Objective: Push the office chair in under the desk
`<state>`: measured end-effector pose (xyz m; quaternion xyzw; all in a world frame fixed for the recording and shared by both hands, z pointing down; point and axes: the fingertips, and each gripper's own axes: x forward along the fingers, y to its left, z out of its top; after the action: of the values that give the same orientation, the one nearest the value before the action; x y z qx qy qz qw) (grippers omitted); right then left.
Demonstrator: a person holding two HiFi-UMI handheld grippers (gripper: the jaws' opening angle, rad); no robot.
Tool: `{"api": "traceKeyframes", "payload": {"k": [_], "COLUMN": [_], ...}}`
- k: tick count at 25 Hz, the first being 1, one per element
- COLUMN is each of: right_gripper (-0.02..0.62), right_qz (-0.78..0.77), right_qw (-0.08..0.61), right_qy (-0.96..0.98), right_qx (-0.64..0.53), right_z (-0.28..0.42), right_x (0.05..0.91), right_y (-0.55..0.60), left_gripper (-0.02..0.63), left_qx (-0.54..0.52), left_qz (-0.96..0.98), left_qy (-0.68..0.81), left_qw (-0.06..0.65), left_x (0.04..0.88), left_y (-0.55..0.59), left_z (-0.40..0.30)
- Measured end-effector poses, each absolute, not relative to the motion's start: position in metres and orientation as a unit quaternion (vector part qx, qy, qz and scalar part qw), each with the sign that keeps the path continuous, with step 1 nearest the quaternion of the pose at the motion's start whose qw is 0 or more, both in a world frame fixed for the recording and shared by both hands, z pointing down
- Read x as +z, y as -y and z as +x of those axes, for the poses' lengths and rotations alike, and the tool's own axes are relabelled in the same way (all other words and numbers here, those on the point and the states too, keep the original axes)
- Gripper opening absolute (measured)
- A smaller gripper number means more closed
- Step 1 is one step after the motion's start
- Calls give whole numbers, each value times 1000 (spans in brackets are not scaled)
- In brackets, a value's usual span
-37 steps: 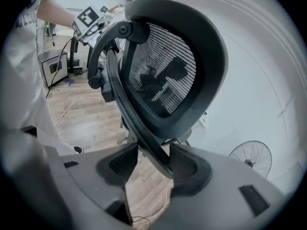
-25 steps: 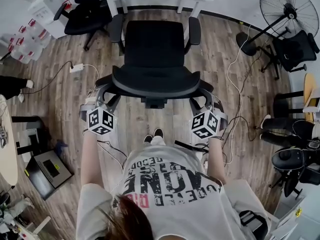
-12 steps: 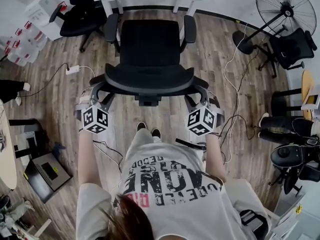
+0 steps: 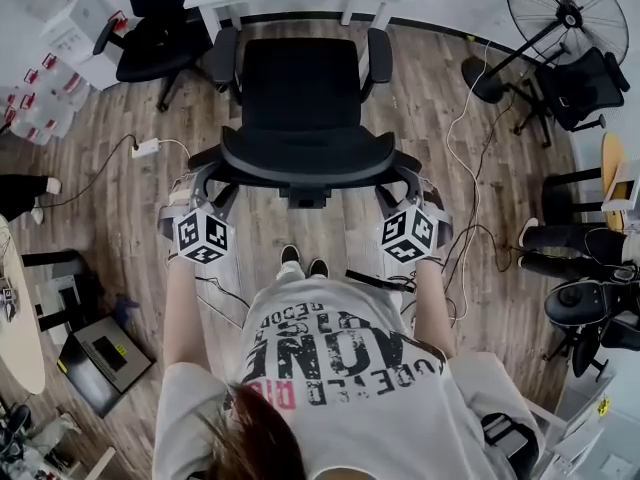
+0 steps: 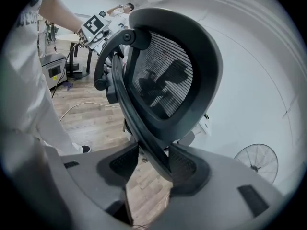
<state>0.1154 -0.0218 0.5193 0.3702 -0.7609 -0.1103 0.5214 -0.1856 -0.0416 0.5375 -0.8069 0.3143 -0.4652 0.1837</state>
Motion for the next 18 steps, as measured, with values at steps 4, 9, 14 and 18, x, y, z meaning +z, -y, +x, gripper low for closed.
{"api": "traceKeyframes", "payload": {"k": [4, 9, 14, 18], "right_gripper": [192, 191, 192, 192], "right_qz": [376, 380, 384, 387], "right_qw": [519, 519, 525, 524], "right_qy": [760, 757, 752, 751], "right_qx": [-111, -111, -106, -108], "right_z": [112, 108, 106, 105], "right_x": [519, 519, 519, 521], "right_y": [35, 49, 61, 62], "left_gripper": [216, 216, 216, 216], "left_qx": [-468, -468, -463, -461], "left_qz": [-807, -807, -810, -810], "left_qy": [-312, -311, -306, -305], "left_qw": [180, 182, 187, 194], "left_x": [538, 538, 537, 538], "left_y": [58, 72, 86, 88], "left_z": [-189, -193, -194, -195]}}
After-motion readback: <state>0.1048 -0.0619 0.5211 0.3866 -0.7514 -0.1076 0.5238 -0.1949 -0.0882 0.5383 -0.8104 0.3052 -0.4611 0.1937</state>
